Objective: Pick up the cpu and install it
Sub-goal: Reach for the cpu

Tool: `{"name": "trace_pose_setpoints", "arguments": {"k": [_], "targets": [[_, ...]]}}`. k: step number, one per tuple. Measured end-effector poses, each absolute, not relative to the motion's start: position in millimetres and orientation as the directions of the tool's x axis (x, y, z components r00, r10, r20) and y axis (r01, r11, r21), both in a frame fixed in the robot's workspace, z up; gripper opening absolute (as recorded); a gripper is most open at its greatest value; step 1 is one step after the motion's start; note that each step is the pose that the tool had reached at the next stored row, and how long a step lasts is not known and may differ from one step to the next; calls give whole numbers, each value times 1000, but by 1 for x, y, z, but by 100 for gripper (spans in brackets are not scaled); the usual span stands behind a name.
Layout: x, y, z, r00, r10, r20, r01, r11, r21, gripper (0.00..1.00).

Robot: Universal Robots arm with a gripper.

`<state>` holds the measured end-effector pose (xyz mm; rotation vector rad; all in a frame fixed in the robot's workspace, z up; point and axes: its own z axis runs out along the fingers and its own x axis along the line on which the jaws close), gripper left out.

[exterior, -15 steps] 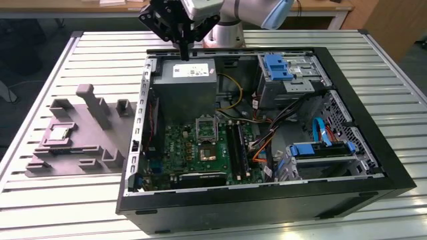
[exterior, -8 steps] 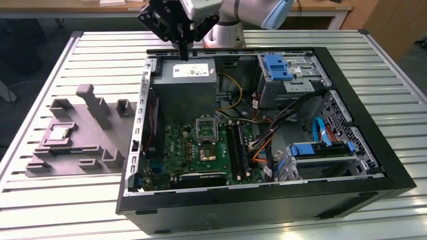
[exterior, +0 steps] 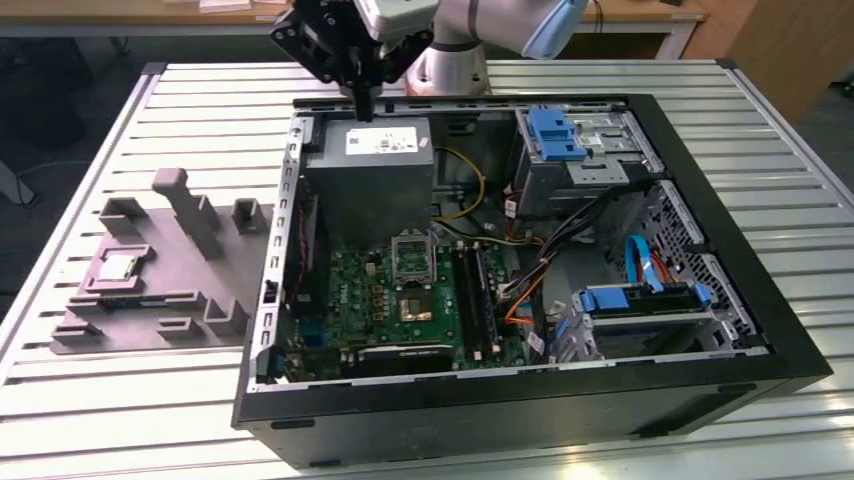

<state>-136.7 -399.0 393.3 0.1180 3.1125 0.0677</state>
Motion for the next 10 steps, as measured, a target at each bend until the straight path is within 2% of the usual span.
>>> {"name": "trace_pose_setpoints", "arguments": {"k": [10], "targets": [[-142,-399,393,-997,76,-24,75,996,44,11]]}}
